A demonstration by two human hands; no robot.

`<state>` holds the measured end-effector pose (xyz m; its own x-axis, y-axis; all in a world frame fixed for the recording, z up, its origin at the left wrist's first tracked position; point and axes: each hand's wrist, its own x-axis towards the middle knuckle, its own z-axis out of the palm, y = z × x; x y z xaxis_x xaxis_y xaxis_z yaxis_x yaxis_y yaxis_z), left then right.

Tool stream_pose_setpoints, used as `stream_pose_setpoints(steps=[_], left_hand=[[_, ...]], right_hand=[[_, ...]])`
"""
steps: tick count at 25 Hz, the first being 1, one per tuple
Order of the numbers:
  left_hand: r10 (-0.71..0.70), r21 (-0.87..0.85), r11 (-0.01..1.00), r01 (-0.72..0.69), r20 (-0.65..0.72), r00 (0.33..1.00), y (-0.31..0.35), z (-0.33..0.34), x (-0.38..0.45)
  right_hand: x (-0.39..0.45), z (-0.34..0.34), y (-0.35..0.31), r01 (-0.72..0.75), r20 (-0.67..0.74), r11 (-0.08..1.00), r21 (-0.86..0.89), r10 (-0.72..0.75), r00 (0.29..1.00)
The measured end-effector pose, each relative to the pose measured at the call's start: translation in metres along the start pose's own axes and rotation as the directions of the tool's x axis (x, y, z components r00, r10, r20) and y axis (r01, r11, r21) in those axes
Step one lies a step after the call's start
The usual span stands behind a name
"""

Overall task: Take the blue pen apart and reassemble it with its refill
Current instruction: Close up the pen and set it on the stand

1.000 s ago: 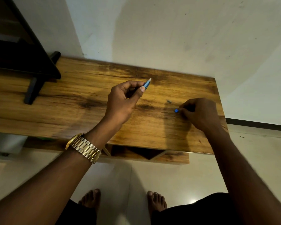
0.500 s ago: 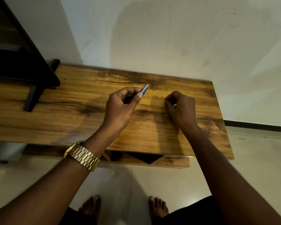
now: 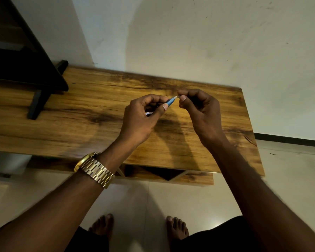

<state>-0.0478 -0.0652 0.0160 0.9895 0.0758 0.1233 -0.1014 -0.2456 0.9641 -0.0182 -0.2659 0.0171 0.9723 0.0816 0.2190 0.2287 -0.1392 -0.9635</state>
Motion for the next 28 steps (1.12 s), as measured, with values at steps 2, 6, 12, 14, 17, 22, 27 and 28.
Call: stream_pose_setpoints(steps=[2, 6, 12, 14, 17, 22, 27, 28], left_hand=[[0.006, 0.007, 1.0, -0.007, 0.008, 1.0, 0.0008, 0.0004, -0.0006], [0.008, 0.007, 1.0, -0.008, 0.021, 1.0, 0.0016, 0.0001, -0.0012], [0.0, 0.015, 1.0, -0.001, 0.019, 1.0, 0.001, 0.0011, -0.0016], [0.003, 0.03, 1.0, -0.003, 0.023, 1.0, 0.0, -0.0001, -0.0012], [0.001, 0.067, 0.998, -0.003, 0.029, 1.0, -0.0015, -0.0003, -0.0013], [0.014, 0.114, 0.993, -0.018, 0.037, 0.999, -0.0027, 0.0008, -0.0021], [0.033, 0.138, 0.99, -0.038, 0.038, 0.999, -0.001, 0.0, -0.0039], [0.04, 0.146, 0.988, -0.045, 0.038, 0.998, -0.0006, -0.0003, -0.0043]], right_hand=[[0.0004, -0.0011, 0.0005, 0.003, 0.013, 1.0, -0.005, -0.003, 1.0], [0.0004, -0.0019, -0.0004, 0.001, 0.026, 1.0, -0.007, -0.001, 1.0], [0.001, -0.0033, -0.0004, 0.011, 0.008, 1.0, -0.014, -0.011, 1.0], [0.0003, -0.0042, -0.0014, 0.019, 0.028, 0.998, -0.056, -0.018, 0.999], [0.0004, -0.0072, -0.0025, 0.017, 0.033, 0.993, -0.117, -0.013, 0.999], [-0.0012, -0.0086, -0.0031, 0.055, 0.067, 0.975, -0.215, -0.041, 0.997], [-0.0017, -0.0082, -0.0045, 0.077, 0.078, 0.964, -0.256, -0.059, 0.995], [-0.002, -0.008, -0.0046, 0.068, 0.074, 0.967, -0.247, -0.051, 0.996]])
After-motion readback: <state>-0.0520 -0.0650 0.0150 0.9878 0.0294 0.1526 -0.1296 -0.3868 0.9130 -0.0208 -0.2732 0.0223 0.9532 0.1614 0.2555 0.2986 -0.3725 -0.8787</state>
